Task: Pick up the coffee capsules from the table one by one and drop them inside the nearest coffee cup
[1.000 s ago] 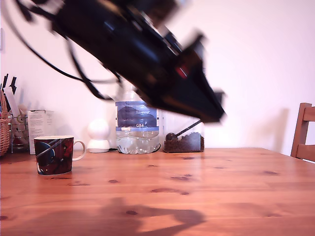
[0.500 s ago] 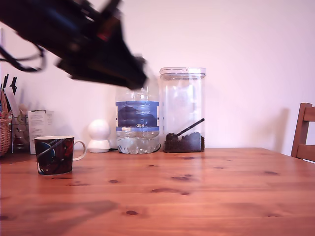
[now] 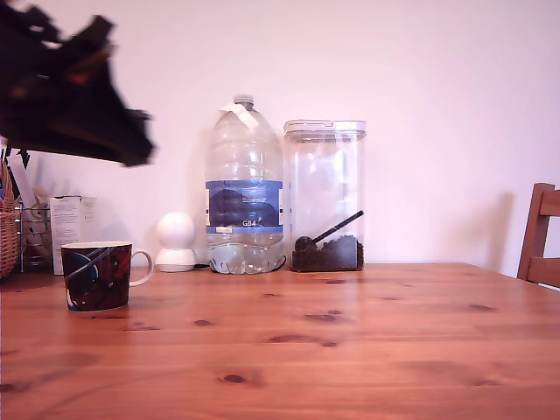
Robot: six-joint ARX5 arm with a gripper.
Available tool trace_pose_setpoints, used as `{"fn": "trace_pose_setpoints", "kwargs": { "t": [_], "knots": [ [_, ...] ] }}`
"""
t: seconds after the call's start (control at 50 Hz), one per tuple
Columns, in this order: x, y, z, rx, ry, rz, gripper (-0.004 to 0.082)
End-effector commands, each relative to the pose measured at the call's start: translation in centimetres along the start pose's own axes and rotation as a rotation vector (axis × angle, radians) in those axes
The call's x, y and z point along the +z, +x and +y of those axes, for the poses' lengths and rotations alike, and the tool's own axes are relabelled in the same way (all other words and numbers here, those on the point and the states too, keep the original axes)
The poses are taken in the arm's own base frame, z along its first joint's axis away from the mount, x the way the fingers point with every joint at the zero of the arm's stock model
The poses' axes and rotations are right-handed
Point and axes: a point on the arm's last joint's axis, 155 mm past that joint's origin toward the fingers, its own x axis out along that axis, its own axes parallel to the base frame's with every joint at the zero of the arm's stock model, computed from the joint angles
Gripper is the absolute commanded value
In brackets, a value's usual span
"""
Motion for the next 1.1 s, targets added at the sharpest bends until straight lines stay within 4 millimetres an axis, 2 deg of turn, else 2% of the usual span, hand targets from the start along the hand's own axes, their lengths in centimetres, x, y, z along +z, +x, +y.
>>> {"fn": "trace_pose_setpoints", "kwargs": {
  "t": [0.0,0.2,0.42,0.56,0.76,1.08],
  "knots": [
    [-0.9,-0.4,1.2,0.038,-0.014,0.007,0.0041],
    [-1.5,-2.2,4.9,0.157,-0.057,0.005,0.0041],
    [-1.3,-4.1,9.1,0.295,-0.11,-0.016,0.0041],
    [-1.4,-4.7,10.9,0.353,-0.134,-0.023,0.0041],
    [-0.8,-4.0,11.6,0.355,-0.137,-0.044,0.0042],
    [-0.9,-0.8,12.6,0.333,-0.157,0.052,0.0044]
  ]
}}
